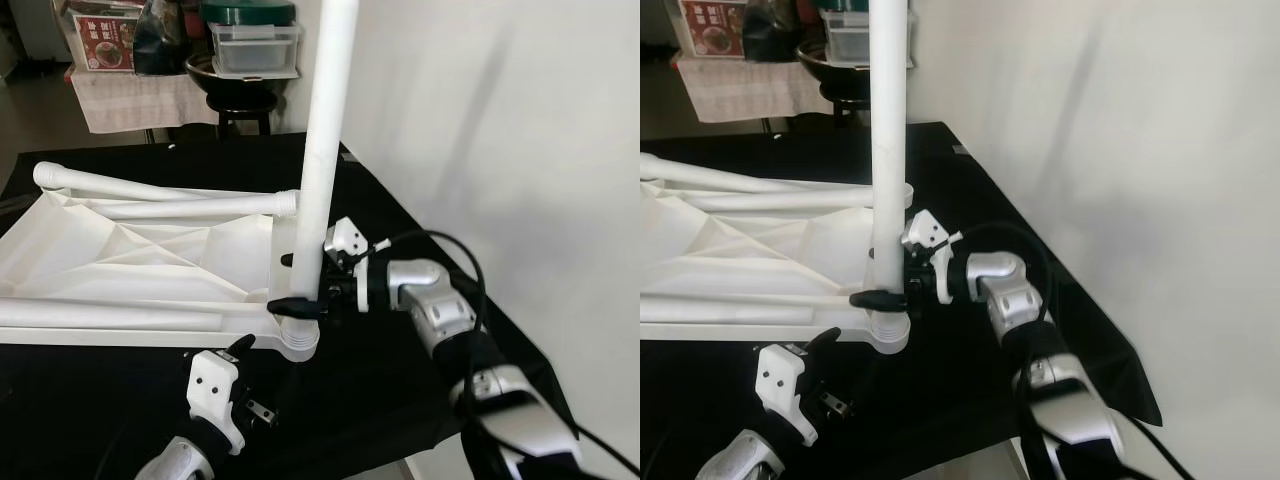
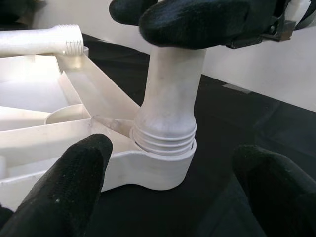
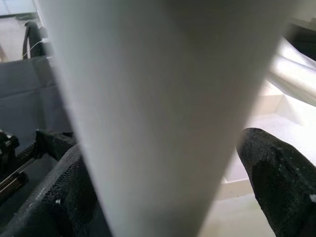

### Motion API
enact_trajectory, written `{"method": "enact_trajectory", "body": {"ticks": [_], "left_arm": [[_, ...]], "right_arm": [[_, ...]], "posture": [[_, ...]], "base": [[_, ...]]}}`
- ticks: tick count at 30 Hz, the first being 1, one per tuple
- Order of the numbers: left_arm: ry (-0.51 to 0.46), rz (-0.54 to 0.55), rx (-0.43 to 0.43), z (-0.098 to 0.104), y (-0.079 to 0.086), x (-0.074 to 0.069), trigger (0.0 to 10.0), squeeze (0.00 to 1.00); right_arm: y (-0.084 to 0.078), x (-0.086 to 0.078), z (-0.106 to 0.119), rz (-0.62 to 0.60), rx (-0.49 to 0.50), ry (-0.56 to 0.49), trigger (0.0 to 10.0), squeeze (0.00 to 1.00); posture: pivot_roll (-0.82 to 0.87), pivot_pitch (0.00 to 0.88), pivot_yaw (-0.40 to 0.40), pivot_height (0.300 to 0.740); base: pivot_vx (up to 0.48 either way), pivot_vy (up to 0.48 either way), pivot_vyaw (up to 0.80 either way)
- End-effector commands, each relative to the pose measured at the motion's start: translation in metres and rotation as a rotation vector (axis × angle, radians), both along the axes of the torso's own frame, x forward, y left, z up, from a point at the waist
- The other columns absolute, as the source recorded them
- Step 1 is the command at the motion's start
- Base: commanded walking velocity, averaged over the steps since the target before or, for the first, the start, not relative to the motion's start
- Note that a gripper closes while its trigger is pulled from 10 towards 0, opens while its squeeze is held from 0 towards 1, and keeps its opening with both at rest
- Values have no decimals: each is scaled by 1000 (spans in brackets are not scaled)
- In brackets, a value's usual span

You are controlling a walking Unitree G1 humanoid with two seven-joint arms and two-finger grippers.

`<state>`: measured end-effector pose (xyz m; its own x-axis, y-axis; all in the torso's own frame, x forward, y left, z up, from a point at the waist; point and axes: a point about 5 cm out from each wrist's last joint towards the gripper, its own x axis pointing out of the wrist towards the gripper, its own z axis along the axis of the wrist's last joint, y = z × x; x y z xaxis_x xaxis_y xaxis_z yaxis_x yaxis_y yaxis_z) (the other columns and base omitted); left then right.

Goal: Building children table

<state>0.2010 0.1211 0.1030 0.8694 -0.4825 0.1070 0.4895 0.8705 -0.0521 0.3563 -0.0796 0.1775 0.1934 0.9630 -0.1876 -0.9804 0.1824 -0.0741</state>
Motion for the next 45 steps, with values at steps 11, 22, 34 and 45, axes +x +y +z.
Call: {"method": "enact_trajectory", "body": {"ticks": [11,22,34,45], "left_arm": [[2,-1,2,-1,-5,-2,10000,0],[5,-1,5,-2,-3,-4,10000,0],[7,-5,12,-3,-1,-1,10000,0],[5,-5,10,-3,0,0,10000,0]], "right_arm": [[-6,-2,-6,117,-7,69,0,0],[-26,7,-27,-461,107,21,0,0],[-6,-23,-48,-857,55,47,0,0],[10,-19,-24,-600,155,61,10000,1000]], "posture": [[-38,0,-126,740],[-50,0,-133,740],[-64,0,-118,740],[-71,0,-112,740]], "base": [[0,0,0],[0,0,0],[0,0,0],[0,0,0]]}}
